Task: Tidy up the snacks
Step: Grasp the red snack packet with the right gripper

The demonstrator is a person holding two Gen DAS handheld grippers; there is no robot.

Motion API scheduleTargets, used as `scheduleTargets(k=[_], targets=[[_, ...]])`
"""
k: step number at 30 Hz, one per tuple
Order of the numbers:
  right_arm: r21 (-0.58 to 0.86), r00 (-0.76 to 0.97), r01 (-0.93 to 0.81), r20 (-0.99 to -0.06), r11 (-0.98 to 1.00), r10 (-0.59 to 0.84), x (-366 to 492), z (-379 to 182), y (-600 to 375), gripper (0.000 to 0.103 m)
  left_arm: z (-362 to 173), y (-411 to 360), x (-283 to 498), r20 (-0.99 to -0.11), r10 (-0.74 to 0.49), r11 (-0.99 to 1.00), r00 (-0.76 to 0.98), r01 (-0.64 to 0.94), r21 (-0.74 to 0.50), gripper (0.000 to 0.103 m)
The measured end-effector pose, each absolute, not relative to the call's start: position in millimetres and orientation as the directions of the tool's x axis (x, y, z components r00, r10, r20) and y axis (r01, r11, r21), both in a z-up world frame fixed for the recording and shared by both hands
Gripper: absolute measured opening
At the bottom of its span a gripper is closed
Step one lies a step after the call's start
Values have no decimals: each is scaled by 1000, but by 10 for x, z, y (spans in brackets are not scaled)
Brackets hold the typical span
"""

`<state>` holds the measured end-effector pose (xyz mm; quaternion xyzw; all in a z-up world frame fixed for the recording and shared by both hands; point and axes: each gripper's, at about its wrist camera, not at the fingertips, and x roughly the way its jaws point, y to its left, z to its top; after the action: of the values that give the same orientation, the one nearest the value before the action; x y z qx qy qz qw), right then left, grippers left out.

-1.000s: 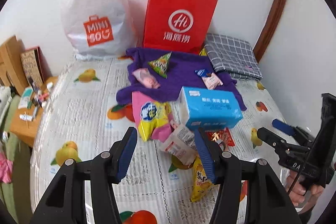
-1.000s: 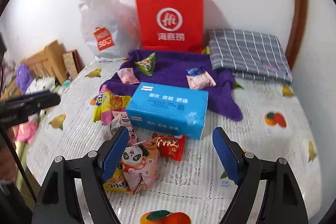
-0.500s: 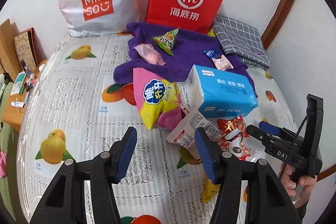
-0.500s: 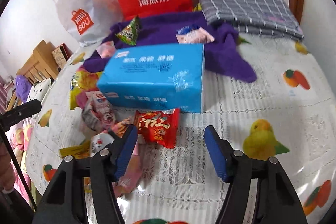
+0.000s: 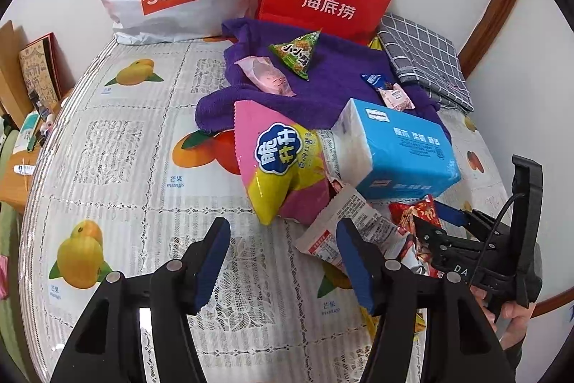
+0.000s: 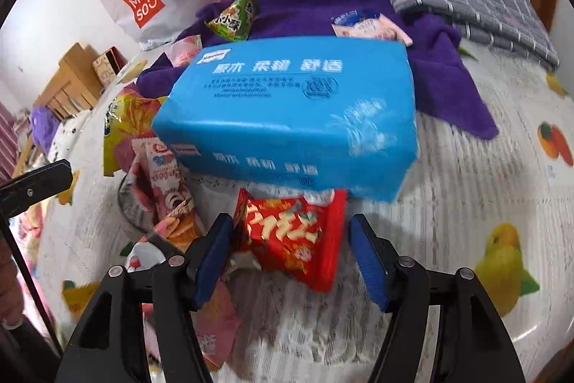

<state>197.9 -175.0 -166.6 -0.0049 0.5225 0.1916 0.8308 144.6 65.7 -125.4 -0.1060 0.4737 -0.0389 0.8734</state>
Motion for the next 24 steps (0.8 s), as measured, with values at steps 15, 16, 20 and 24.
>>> scheduleTargets(k=[15,16,20,24], targets=[[20,525,-295,-832,955,179,1705,-1551,-2195,44,-1290,708,1583,-808,-173,973,563,-29,-229,59],[5,534,-284,-830,959,162,1685,-1557,-2269,44,-1296,692,1617,-806,-180,972,564,-26,-235,59],[16,547,-246,-823,969,153,1678,-1611,-2453,44,-1303,650,1731,-794,-190,968,578,-25,-250,59],[72,563,-222,-805,972,188,1684,-1681,-2549,45,-1332,589,1849,-789,-202,967,580,-13,-256,59]])
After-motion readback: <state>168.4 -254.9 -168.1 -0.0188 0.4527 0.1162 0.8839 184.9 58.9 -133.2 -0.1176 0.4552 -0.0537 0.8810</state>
